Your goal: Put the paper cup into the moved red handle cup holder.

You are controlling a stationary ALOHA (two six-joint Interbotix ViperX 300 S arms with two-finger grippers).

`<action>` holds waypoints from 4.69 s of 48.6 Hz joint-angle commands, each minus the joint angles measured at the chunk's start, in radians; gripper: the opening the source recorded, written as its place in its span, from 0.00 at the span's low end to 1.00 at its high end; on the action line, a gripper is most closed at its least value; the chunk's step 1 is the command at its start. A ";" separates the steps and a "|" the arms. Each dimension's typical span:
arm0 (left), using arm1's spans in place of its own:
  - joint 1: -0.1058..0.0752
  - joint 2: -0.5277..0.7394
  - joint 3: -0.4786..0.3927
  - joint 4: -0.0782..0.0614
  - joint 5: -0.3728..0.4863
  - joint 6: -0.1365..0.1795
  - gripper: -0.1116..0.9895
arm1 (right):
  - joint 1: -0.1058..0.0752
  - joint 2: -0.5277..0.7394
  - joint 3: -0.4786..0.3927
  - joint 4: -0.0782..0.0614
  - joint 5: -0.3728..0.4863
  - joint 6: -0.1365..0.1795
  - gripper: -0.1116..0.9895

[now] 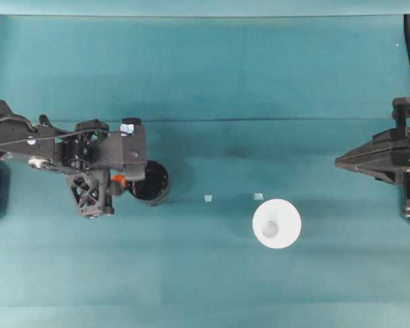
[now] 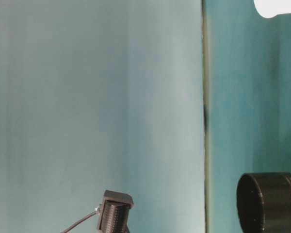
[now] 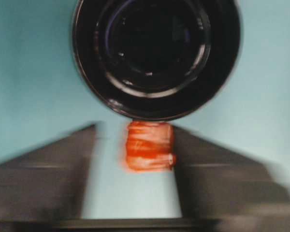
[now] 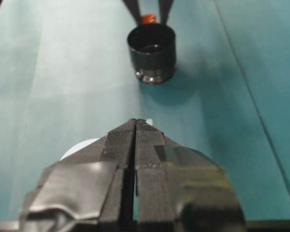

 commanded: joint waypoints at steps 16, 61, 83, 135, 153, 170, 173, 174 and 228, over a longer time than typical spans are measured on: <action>0.002 -0.003 -0.014 0.002 0.009 0.011 0.36 | -0.002 0.005 -0.015 0.003 -0.005 0.008 0.01; -0.028 0.002 -0.436 0.003 0.316 0.077 0.36 | -0.003 0.005 -0.015 0.003 -0.005 0.008 0.01; -0.048 0.118 -0.499 0.003 0.261 0.080 0.36 | -0.005 0.005 -0.015 0.003 -0.005 0.008 0.01; -0.051 0.272 -0.383 0.002 0.054 0.080 0.36 | -0.005 0.005 -0.017 0.003 0.014 0.008 0.01; -0.051 0.268 -0.362 0.003 -0.005 0.081 0.36 | -0.008 0.005 -0.017 0.003 0.021 0.008 0.01; -0.034 0.268 -0.350 0.002 -0.014 0.080 0.36 | -0.008 0.005 -0.017 0.003 0.025 0.008 0.01; -0.035 0.268 -0.350 0.003 -0.012 0.080 0.36 | -0.008 0.003 -0.017 0.003 0.025 0.008 0.01; -0.035 0.268 -0.350 0.003 -0.014 0.080 0.37 | -0.008 0.002 -0.015 0.003 0.025 0.008 0.01; -0.080 -0.124 -0.112 0.003 0.044 0.080 0.96 | -0.041 0.029 -0.110 0.011 0.275 0.147 0.10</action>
